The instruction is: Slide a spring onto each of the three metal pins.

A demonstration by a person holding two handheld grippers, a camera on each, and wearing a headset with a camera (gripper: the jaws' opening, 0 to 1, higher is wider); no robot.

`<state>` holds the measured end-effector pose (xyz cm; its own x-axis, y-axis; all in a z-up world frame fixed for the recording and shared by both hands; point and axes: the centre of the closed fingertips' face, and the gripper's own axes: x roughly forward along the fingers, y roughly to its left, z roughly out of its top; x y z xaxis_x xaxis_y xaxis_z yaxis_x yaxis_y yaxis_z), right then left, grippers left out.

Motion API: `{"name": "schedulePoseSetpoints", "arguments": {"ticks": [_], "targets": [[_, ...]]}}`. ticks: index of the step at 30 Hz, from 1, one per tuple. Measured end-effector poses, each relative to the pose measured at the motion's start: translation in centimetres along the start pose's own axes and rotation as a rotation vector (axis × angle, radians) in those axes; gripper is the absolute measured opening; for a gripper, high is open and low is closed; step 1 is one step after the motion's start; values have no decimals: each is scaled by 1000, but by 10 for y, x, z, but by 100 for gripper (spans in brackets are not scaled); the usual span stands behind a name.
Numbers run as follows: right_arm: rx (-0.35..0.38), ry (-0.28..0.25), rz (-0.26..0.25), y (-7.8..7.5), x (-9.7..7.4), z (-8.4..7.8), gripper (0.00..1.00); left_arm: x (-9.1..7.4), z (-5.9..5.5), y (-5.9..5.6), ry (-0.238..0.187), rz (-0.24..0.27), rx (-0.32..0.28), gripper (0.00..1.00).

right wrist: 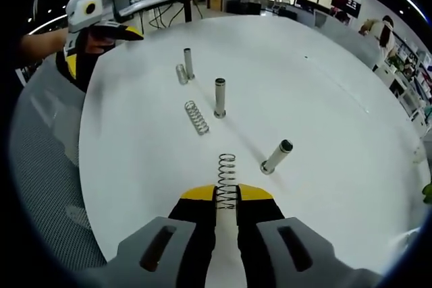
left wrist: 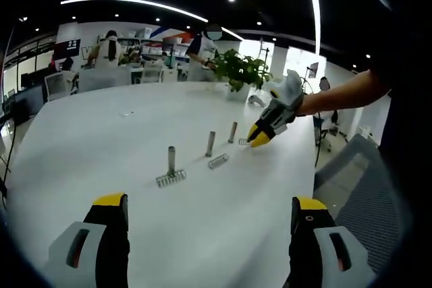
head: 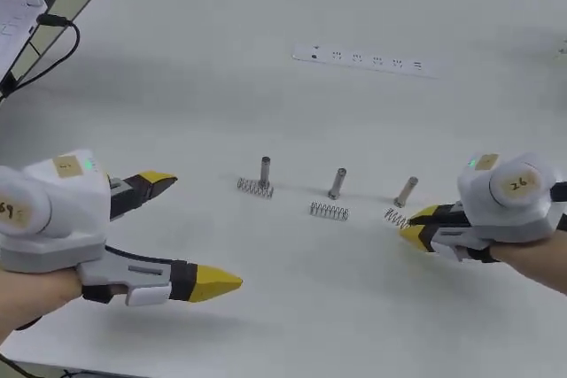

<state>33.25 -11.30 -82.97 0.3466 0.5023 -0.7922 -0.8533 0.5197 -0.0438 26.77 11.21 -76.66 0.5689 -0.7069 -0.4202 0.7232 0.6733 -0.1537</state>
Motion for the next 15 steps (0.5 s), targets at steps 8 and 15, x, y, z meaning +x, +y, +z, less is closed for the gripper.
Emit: {"name": "schedulePoseSetpoints", "arguments": {"ticks": [8, 15], "targets": [[-48, -32, 9, 4, -14, 15, 8, 6, 11, 2, -26, -13, 24, 98], [-200, -63, 67, 27, -21, 30, 8, 18, 28, -18, -89, -76, 41, 98]]}}
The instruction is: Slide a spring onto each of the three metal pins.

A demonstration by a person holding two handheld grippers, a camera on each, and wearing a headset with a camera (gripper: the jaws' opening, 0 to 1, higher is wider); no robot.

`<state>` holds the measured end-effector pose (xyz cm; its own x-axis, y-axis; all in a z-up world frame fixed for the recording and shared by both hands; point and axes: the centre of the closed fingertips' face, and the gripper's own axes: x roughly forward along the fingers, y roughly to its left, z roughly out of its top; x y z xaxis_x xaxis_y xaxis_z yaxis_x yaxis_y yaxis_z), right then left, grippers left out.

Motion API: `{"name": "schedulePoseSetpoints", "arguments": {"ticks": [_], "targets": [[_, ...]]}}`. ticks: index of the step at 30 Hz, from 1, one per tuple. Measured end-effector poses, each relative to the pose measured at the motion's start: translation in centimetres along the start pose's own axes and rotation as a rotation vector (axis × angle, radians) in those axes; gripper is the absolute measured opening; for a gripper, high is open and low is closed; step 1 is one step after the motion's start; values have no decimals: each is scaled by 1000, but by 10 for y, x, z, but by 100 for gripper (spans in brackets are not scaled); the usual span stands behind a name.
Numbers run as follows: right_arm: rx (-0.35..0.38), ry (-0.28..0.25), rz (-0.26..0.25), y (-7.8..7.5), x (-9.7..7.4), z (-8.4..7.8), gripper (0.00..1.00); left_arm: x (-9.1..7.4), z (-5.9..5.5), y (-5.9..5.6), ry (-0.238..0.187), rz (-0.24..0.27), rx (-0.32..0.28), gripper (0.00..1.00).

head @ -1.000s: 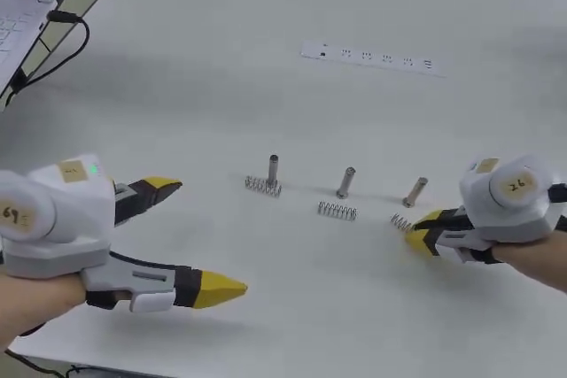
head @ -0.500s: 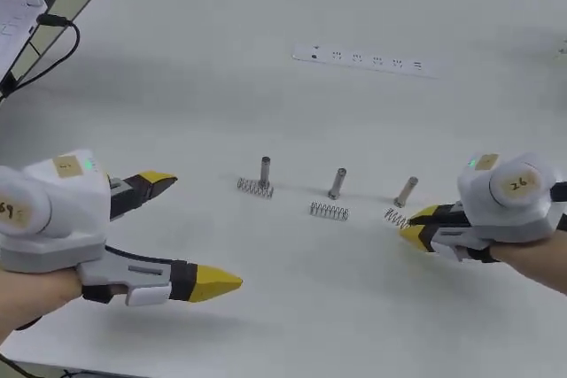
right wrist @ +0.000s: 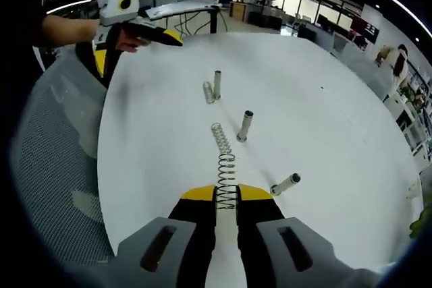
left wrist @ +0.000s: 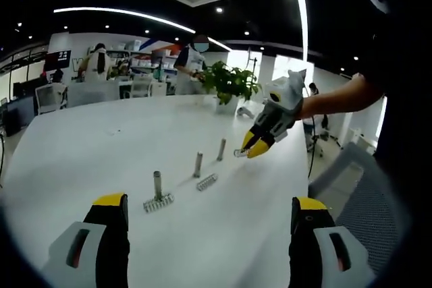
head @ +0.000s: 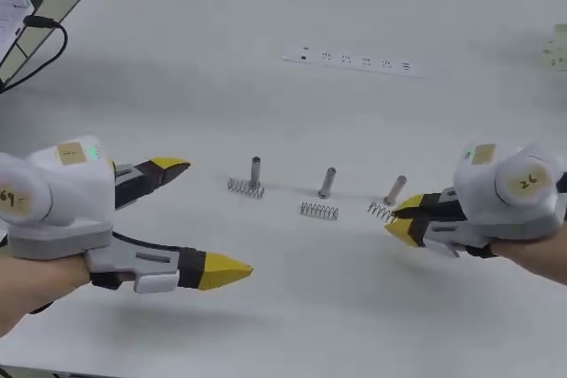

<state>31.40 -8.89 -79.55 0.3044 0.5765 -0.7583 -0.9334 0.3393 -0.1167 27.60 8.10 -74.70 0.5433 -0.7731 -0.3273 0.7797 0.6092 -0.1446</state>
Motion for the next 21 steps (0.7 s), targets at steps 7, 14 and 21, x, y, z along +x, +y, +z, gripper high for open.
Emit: {"name": "schedulePoseSetpoints", "arguments": {"ticks": [7, 14, 21], "targets": [[-68, -17, 31, 17, -2, 17, 8, 13, 10, -14, -17, -59, 23, 92], [-149, -29, 65, 32, -1, 29, 8, 29, 16, -26, -16, -136, 14, 78], [-214, -43, 101, 47, -2, 37, 8, 49, 15, -43, 23, -219, 49, 54]]}}
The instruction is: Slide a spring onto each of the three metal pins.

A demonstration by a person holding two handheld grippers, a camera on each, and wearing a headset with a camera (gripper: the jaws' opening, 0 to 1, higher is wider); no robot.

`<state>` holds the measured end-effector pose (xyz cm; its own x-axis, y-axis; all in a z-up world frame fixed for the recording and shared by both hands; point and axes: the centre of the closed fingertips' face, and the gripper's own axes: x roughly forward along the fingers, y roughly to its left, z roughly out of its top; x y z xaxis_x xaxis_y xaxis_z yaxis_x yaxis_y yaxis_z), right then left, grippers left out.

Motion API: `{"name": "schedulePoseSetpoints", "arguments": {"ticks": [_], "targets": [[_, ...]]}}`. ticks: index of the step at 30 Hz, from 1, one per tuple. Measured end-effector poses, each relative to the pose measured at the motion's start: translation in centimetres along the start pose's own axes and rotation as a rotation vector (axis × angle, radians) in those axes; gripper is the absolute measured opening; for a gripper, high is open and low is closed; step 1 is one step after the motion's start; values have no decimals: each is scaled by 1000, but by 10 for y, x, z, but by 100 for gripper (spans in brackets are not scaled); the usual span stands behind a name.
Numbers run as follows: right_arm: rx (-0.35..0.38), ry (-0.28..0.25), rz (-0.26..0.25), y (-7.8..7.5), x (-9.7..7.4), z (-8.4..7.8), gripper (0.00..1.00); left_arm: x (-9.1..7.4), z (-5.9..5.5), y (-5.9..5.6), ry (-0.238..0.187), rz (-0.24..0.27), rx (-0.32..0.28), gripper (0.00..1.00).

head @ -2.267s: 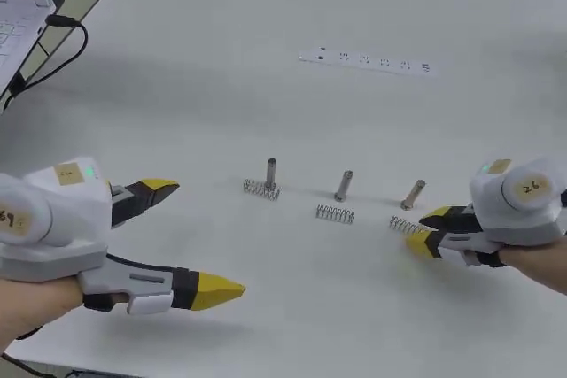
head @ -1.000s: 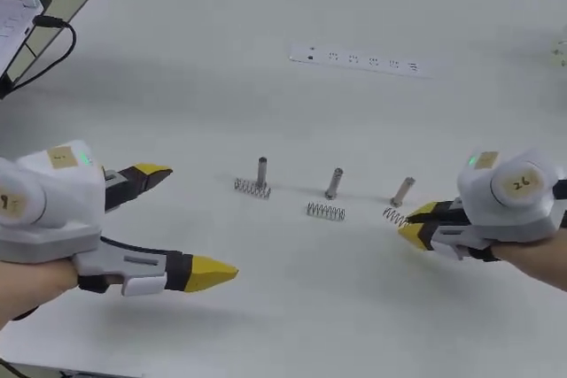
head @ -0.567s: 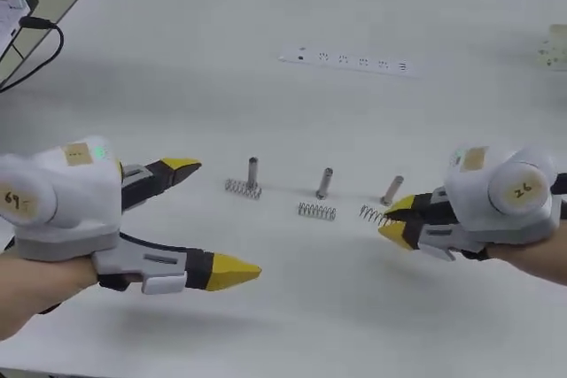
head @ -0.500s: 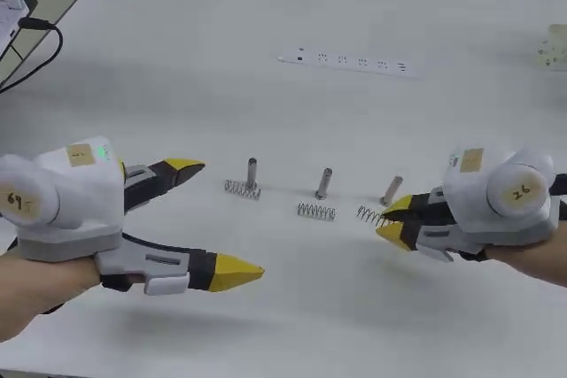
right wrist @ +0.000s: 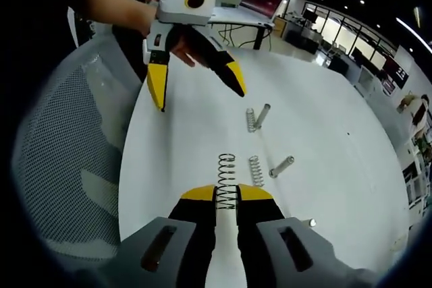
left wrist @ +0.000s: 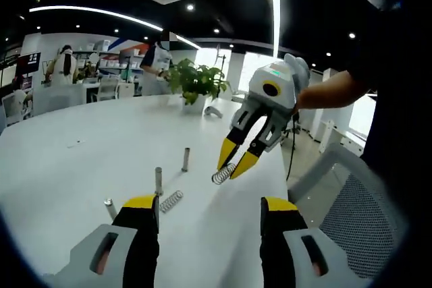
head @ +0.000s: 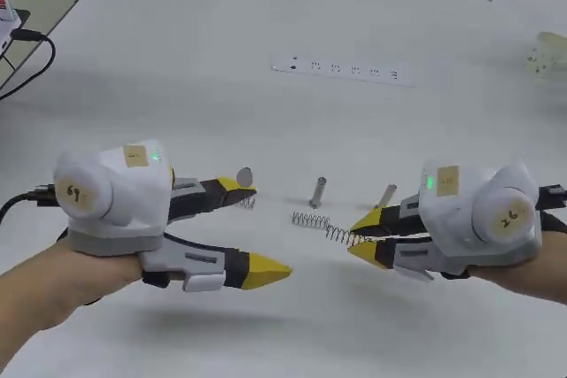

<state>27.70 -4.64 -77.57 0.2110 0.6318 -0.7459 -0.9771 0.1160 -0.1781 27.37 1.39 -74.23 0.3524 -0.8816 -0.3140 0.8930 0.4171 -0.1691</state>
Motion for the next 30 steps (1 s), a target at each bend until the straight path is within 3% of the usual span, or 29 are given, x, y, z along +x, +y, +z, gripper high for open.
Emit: {"name": "schedulePoseSetpoints", "arguments": {"ticks": [7, 13, 30], "targets": [[-35, -3, 27, 7, 1, 3, 8, 24, -4, -14, 47, -81, 61, 44], [-44, -26, 35, 9, 2, 9, 8, 32, 5, -13, 29, -102, 75, 33], [-83, -30, 52, 14, -2, 17, 8, 42, -2, -21, 56, -141, 87, 17]]}}
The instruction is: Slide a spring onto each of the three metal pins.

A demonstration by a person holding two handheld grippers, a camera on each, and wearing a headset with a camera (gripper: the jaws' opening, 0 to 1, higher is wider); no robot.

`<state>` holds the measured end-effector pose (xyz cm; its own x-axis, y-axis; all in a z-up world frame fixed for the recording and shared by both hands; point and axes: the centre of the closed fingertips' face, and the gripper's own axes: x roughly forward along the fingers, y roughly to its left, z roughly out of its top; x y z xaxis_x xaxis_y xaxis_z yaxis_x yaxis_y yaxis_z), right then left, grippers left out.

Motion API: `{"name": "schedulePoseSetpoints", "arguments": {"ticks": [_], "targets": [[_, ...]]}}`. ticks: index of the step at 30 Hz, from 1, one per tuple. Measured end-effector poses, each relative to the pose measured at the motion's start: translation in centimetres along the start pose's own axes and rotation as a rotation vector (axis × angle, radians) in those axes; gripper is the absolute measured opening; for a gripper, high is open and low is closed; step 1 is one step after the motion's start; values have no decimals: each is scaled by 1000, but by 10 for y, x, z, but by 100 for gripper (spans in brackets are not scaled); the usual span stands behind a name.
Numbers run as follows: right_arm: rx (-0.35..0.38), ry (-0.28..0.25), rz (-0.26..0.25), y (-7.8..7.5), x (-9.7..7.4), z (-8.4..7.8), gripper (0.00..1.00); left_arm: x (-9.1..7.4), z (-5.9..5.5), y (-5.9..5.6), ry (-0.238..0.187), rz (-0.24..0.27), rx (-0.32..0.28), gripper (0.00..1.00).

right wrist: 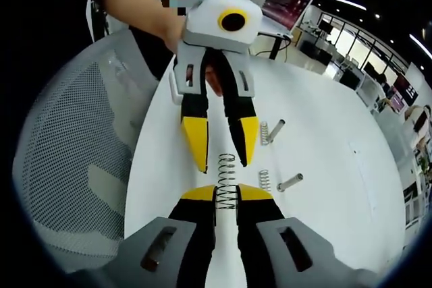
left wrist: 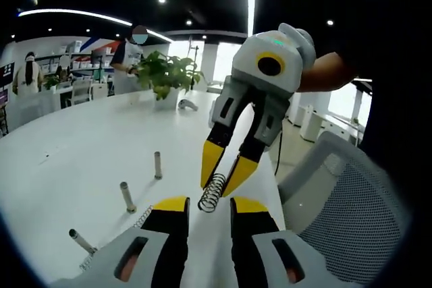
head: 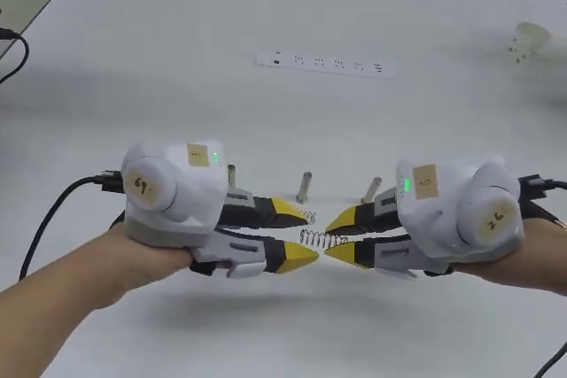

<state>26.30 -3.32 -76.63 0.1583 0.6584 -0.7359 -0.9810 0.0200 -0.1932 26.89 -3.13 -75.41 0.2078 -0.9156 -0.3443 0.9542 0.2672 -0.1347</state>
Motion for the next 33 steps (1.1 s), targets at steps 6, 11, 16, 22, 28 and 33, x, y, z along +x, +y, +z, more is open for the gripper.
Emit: {"name": "schedulePoseSetpoints", "arguments": {"ticks": [6, 11, 16, 22, 28, 33], "targets": [[-23, -8, 9, 2, -1, 5, 8, 2, 1, -2, -4, -6, 6, 15], [-34, -11, 5, 2, -3, 8, 8, 4, 3, -4, -8, -14, 13, 13], [-37, -4, 4, 3, -4, 6, 8, 5, 4, -7, -7, -24, 21, 7], [-35, -8, 7, 5, -5, 7, 8, 6, 4, -8, -4, -26, 31, 5], [-27, -16, 3, 3, -7, 7, 8, 5, 6, -8, -16, -18, 42, 5], [-27, -17, 2, 5, -6, 8, 8, 4, 6, -10, -16, -18, 46, 4]]}}
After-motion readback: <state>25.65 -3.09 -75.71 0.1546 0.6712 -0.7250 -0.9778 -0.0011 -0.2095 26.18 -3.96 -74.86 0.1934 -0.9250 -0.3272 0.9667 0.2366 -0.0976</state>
